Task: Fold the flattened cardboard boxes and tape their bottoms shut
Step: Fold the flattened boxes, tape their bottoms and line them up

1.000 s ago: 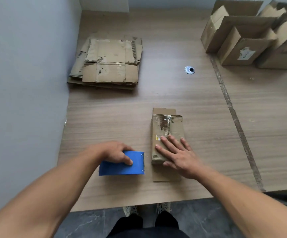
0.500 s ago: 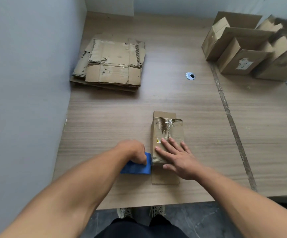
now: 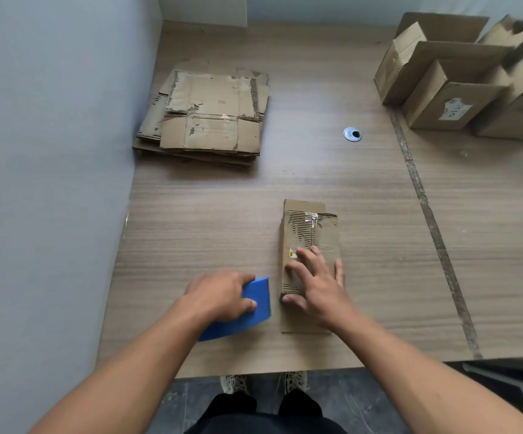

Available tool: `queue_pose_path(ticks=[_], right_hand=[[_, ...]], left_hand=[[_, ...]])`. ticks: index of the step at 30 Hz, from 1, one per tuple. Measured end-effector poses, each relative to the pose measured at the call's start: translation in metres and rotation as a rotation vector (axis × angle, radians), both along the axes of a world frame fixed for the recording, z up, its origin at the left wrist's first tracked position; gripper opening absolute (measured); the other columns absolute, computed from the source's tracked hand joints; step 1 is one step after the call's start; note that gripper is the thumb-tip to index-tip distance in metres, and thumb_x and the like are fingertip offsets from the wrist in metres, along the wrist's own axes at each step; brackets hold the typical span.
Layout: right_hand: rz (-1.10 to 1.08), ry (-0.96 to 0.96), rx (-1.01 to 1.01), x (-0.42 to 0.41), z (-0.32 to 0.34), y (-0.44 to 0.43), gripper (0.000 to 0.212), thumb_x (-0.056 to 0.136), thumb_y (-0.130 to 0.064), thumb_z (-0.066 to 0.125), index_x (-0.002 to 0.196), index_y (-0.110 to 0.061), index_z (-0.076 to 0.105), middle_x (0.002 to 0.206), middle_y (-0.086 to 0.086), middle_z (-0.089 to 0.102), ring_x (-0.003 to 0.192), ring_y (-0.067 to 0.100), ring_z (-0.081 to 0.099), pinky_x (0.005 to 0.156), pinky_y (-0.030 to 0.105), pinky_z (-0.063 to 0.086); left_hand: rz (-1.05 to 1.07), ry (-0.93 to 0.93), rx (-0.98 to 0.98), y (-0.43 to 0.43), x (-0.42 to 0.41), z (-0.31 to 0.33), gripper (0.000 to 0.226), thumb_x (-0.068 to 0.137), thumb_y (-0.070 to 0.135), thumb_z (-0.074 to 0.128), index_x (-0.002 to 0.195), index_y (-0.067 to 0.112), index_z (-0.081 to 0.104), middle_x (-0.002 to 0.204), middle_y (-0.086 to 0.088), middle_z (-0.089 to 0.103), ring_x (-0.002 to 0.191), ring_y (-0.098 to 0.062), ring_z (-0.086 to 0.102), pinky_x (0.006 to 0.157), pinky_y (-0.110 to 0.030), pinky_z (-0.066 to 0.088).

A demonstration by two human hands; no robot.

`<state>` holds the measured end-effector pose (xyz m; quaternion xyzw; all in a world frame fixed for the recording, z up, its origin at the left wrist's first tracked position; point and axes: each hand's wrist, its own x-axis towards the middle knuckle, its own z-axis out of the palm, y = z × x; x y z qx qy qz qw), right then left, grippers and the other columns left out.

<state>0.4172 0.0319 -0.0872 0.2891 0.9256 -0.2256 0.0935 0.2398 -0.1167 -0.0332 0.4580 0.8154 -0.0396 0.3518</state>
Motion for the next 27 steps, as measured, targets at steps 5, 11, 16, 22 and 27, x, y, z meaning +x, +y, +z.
queue_pose_path(ticks=[5,11,16,22,27], right_hand=[[0.026,0.022,0.062,0.001,-0.001,-0.004,0.058,0.089,-0.049,0.064,0.140,-0.034,0.041,0.163,-0.011,0.009,0.153,0.017,-0.008,0.116,0.062,-0.006],[0.003,0.063,0.128,0.003,-0.010,-0.010,0.058,0.086,-0.054,0.064,0.136,-0.036,0.041,0.163,-0.010,0.015,0.154,0.021,0.000,0.114,0.066,-0.003],[-0.028,0.099,0.046,0.001,-0.011,-0.007,0.059,0.084,-0.051,0.070,0.135,-0.036,0.045,0.162,-0.012,0.017,0.153,0.017,0.000,0.116,0.061,-0.005],[-0.155,0.350,-0.153,0.014,0.002,0.011,0.052,0.086,-0.038,0.064,0.136,-0.024,0.057,0.159,0.001,0.031,0.149,0.017,0.009,0.122,0.055,0.012],[-0.600,0.262,-0.277,0.035,0.007,0.019,0.074,0.094,-0.032,0.066,0.156,-0.023,0.028,0.162,0.005,0.026,0.150,0.024,0.022,0.120,0.032,0.019]], left_hand=[[0.105,0.244,0.086,-0.028,-0.019,-0.009,0.068,0.096,0.054,0.046,0.153,0.050,0.008,0.123,-0.003,0.061,0.108,-0.027,0.061,0.082,-0.035,0.048],[0.117,0.346,0.238,-0.039,-0.002,-0.047,0.091,0.093,0.036,0.059,0.152,0.037,-0.011,0.103,-0.011,0.053,0.086,-0.032,0.058,0.071,-0.039,0.046],[0.196,0.502,0.452,-0.047,0.012,-0.062,0.088,0.069,0.029,0.080,0.150,0.028,0.042,0.110,-0.019,0.060,0.083,-0.036,0.058,0.070,-0.043,0.052],[0.182,0.001,0.631,-0.017,0.045,-0.043,0.030,0.095,0.024,0.060,0.124,0.021,0.063,0.105,0.003,0.067,0.096,-0.020,0.058,0.086,-0.041,0.051],[0.338,-0.135,0.362,0.019,0.061,-0.048,0.024,0.097,0.035,0.054,0.113,0.027,0.069,0.109,0.002,0.070,0.103,-0.021,0.063,0.090,-0.037,0.053]])
